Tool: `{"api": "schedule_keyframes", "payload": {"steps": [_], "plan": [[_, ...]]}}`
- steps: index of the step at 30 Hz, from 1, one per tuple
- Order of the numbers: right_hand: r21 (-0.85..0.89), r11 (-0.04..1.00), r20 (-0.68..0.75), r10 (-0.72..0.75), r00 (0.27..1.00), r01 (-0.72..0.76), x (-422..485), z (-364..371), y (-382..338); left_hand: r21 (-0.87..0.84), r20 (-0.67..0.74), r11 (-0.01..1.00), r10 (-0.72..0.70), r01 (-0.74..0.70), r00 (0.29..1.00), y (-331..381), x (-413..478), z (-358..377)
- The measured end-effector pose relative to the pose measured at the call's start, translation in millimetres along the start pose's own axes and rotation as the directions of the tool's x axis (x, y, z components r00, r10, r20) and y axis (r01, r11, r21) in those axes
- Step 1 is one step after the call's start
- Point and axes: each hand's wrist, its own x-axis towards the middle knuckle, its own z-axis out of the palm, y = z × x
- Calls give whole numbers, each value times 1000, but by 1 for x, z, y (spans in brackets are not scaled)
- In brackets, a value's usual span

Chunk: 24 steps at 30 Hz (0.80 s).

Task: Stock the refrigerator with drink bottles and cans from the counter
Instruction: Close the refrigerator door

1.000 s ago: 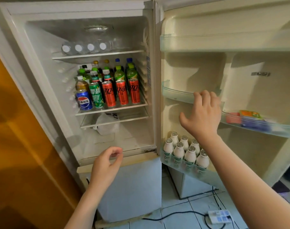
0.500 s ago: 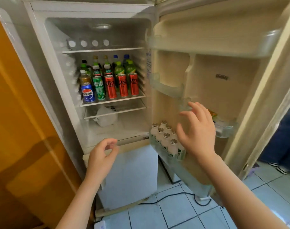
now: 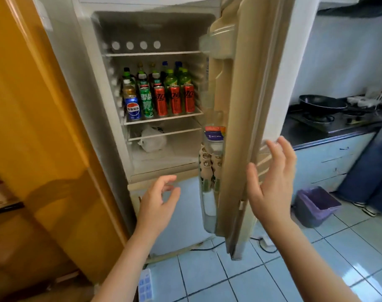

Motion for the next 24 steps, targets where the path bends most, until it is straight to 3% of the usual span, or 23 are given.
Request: {"api": "schedule_keyframes", "payload": {"steps": [6, 11, 18, 24], "plan": [[111, 983, 160, -160, 974, 143, -11, 40, -32, -84, 133, 994, -58, 70, 989, -4, -13, -1], [245, 959, 416, -238, 878, 144, -20, 81, -42, -146, 149, 983, -90, 112, 985, -16, -3, -8], [246, 954, 587, -8, 810, -169, -16, 146, -16, -159, -1, 971, -181, 179, 983, -45, 41, -40], [111, 980, 589, 68, 805, -164, 22, 206, 8, -162, -185, 965, -237, 209, 954, -70, 101, -64]]}}
